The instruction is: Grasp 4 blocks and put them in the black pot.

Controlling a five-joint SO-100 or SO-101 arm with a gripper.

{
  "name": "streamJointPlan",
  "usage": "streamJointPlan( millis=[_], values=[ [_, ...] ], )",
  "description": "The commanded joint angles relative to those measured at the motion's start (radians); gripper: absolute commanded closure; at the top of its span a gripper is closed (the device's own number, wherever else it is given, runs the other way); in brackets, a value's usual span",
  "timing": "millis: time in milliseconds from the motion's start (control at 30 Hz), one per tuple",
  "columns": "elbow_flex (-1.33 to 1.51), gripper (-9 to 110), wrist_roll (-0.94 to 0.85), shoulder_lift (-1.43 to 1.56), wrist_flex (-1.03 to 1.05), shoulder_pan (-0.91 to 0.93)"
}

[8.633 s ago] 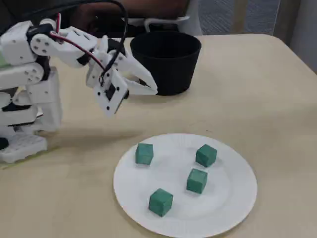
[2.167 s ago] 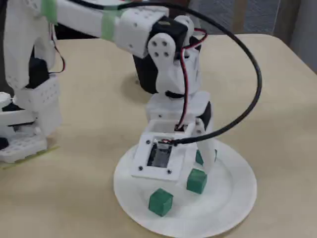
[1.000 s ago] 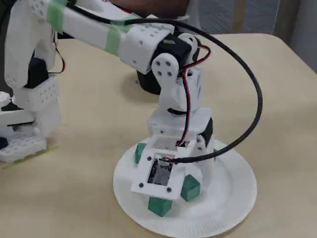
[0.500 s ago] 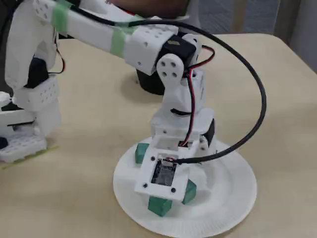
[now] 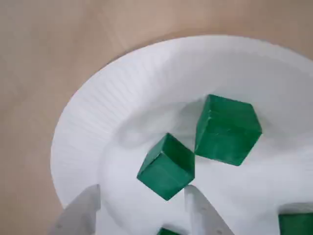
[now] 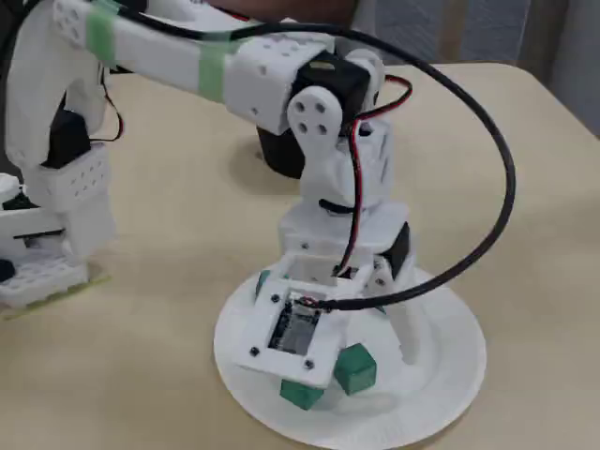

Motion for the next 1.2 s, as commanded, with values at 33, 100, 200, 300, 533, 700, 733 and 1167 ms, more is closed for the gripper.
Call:
streamJointPlan(
  millis=[33,100,200,300,533,700,733,1167],
  values=[
    [-0.037,76,0.018,0.064,0.051,0.002],
    [-0.037,76,0.020,0.071,0.063,0.000],
    [-0.037,77,0.025,0.064,0.064,0.000],
    [-0.037,78,0.034,0.054,0.061,0.003],
    [-0.037,77,0.051,0.029,0.043,0.026],
    [-0.037,78,0.078,0.000,0.014,0.032],
    [-0.037,78,0.081,-0.003,0.011,0.032],
    [-0.037,92,0.130,-0.046,-0.031,0.014]
  ],
)
